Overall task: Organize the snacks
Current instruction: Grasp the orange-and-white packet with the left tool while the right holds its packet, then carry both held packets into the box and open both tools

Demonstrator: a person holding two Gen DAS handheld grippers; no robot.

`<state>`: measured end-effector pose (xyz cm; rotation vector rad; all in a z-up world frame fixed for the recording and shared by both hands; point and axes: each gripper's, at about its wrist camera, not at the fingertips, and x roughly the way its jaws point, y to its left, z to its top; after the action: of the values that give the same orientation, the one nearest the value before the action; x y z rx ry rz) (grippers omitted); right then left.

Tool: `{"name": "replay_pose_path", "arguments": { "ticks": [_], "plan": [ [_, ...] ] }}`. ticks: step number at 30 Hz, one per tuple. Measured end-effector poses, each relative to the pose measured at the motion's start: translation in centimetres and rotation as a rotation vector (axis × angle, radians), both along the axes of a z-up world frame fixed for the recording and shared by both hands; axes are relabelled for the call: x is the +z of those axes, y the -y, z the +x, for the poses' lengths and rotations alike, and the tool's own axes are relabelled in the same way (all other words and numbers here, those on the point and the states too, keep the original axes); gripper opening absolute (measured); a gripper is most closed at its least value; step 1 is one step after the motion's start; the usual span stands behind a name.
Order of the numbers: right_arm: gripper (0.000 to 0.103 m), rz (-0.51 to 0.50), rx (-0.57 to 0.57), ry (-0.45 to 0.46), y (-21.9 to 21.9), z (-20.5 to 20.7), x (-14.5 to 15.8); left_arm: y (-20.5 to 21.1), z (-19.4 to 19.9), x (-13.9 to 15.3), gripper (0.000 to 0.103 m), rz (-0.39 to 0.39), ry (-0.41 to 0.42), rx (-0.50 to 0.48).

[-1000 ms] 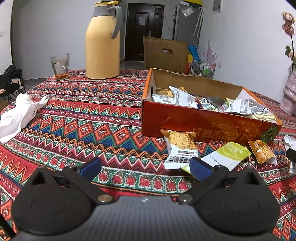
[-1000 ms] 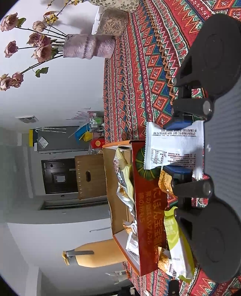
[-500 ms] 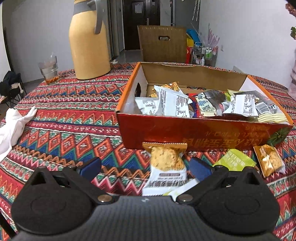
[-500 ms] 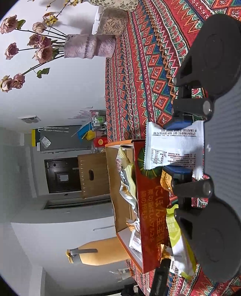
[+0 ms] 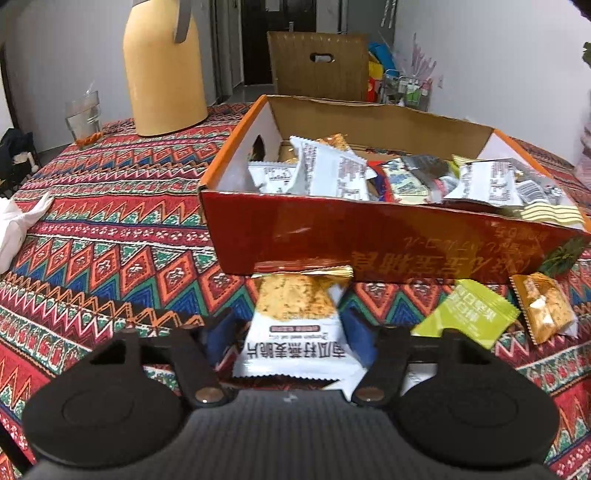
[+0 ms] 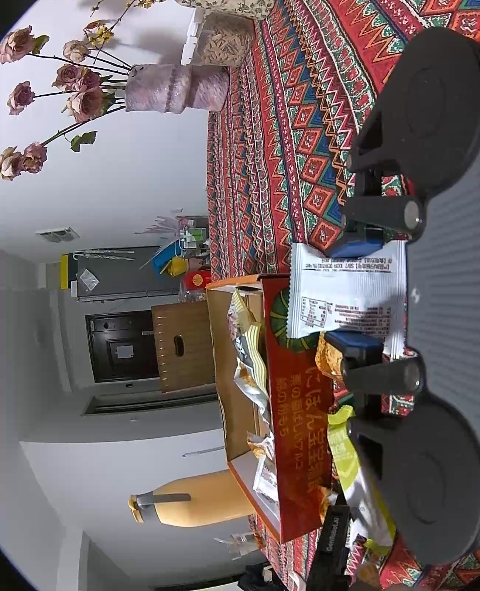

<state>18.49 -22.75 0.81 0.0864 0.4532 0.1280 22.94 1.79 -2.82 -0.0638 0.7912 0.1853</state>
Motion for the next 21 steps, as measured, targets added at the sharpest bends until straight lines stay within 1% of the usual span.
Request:
{"name": "replay_pose_path", "arguments": {
  "ticks": [3,6,10,14,18,21],
  "plan": [
    [0.04,-0.005,0.001,-0.003,0.0,0.0,-0.1,0.1,-0.4,0.1,0.049,-0.012,0.014,-0.014],
    [0.04,-0.012,0.002,-0.007,-0.2,0.1,-0.1,0.2,-0.9,0.2,0.046,-0.025,0.028,-0.027],
    [0.04,-0.012,0.003,-0.004,-0.2,0.0,-0.1,0.2,-1.7,0.8,0.046,-0.021,0.066,-0.033],
    [0.04,-0.012,0.004,0.0,-0.2,-0.1,-0.1,0.1,-3.0,1.8,0.046,-0.013,0.133,-0.036],
    [0.04,-0.009,0.004,0.005,-0.2,-0.1,-0.1,-0.2,-4.5,2.9,0.046,-0.033,0.195,-0.041],
    [0.04,-0.004,0.008,0.016,-0.2,-0.2,0.0,-0.2,-5.1,3.5,0.046,-0.037,0.217,-0.045]
  ]
}}
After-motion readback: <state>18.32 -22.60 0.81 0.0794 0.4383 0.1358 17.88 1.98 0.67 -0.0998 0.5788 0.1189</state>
